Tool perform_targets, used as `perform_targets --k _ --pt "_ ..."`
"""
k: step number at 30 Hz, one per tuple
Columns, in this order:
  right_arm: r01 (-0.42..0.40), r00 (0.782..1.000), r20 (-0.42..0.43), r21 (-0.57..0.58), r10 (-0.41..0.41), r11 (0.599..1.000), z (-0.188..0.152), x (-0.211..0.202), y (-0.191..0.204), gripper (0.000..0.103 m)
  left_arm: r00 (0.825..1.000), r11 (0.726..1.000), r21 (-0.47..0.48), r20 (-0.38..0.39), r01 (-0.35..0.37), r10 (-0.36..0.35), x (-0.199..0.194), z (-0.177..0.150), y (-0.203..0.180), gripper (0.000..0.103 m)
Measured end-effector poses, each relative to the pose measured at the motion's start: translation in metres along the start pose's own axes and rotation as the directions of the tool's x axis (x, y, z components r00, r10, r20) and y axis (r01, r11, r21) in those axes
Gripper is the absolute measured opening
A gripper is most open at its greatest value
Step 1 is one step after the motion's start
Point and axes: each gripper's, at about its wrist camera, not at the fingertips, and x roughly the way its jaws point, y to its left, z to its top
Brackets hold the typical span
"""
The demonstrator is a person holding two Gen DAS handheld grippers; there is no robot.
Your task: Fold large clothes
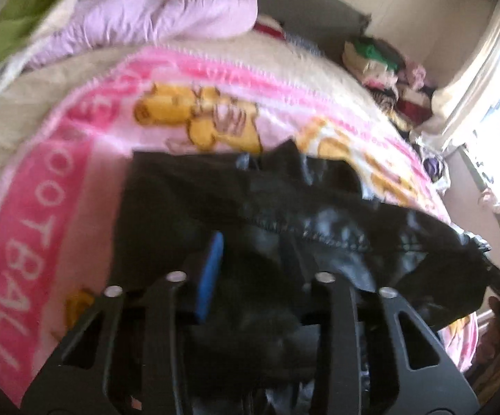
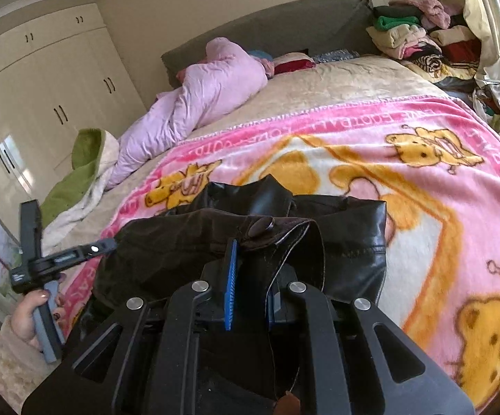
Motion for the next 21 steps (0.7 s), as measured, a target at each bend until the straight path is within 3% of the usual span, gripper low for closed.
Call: perform_targets --k 4,8,10,12,14,17,21 --pt "0.05 0.998 -0.024 -0.014 -0.051 0.999 -0.001 0.007 0.0 0.015 0.996 1.0 0.025 -0.085 -0.016 0.018 0.03 -0.016 0.0 0.023" --pt "0.157 0.985 -0.069 -0.037 -0.159 0.987 -0.006 0.021 -0.001 0.026 0.995 0.998 0.052 -0.101 -0.023 0.028 0.039 -0.021 0.002 0.023" --pt "0.193 0.978 -0.085 0.003 -0.192 0.981 -0.007 0.022 -0.006 0.033 0.995 0.999 0.044 -0.103 -0.012 0.017 0.039 -0.021 0.005 0.023" --pt "0.213 0.976 -0.056 0.036 -0.211 0.976 -0.005 0.015 -0.008 0.045 0.995 0.999 0.049 -0.1 -0.011 0.016 0.039 -0.022 0.005 0.023" --pt "0.249 0.968 0.023 0.04 -0.25 0.968 -0.002 0.003 -0.002 0.05 0.995 0.998 0.059 -0.095 -0.013 0.019 0.039 -0.023 0.003 0.023" --pt "0.211 0.975 0.076 0.009 -0.211 0.977 0.006 0.003 0.013 0.05 0.996 0.998 0.062 -0.089 -0.015 0.02 0.04 -0.023 0.002 0.023" --pt "0.176 0.984 0.018 -0.066 -0.175 0.982 0.009 0.034 0.036 0.05 0.996 0.998 0.056 -0.084 -0.006 0.01 0.04 -0.024 0.004 0.023"
